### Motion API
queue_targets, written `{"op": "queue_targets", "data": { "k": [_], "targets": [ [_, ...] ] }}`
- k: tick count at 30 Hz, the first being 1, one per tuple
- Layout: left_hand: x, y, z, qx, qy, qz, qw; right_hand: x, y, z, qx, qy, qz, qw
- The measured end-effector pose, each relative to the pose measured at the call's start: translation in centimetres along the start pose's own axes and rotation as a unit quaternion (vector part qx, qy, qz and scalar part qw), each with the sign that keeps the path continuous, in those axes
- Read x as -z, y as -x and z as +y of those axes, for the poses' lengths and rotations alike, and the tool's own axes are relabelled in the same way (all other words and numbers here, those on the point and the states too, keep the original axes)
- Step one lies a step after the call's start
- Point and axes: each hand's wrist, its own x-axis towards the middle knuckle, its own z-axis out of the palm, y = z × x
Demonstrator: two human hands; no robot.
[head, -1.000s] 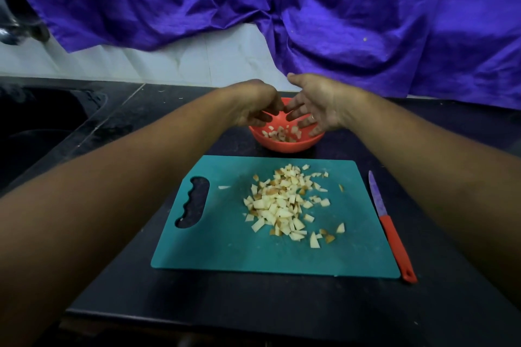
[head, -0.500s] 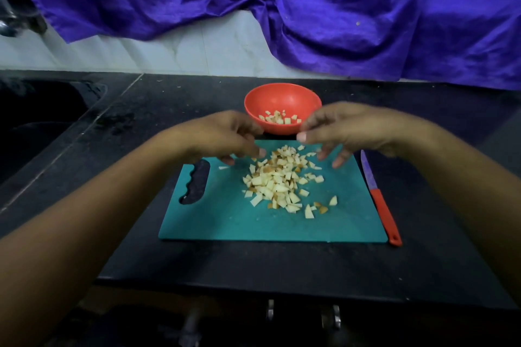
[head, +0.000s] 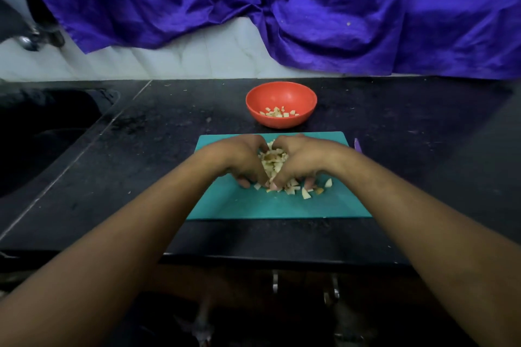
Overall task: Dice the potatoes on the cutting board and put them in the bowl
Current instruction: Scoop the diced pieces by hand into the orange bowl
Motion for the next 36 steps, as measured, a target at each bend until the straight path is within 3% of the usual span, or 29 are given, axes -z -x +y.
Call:
{"op": "queue_targets", "data": {
  "k": [5,10,13,17,23,30,36],
  "targets": [
    [0.0,-0.3,-0.5,0.001,0.087,0.028,0.996,-0.6,-0.2,-0.1,-0.016,-0.151,0.019,0.988],
    [0.0,-0.3,-0.4,0.001,0.167,0.041,0.985,-0.9,-0.1,-0.4,-0.027,-0.316,0.034,0.948],
    [0.3,0.0,-0.1,-0.006,0.214,0.047,0.976,-0.6,-0.2,-0.2,-0.031,-0.44,0.0,0.898],
    [0.8,0.0,0.5,-0.029,0.22,0.046,0.974,0.0,-0.1,0.4,-0.05,-0.599,-0.023,0.798],
    [1.5,0.6,2.2,-0.051,0.19,0.042,0.979,0.1,0.5,0.5,-0.089,-0.684,0.021,0.723],
    [2.1,0.8,3.0,-0.074,0.137,0.051,0.987,-0.4,0.7,-0.1,-0.115,-0.705,0.072,0.696],
    [1.8,0.8,3.4,-0.154,0.011,0.118,0.981,-0.8,0.7,-0.5,-0.105,-0.731,0.079,0.67]
  ]
}}
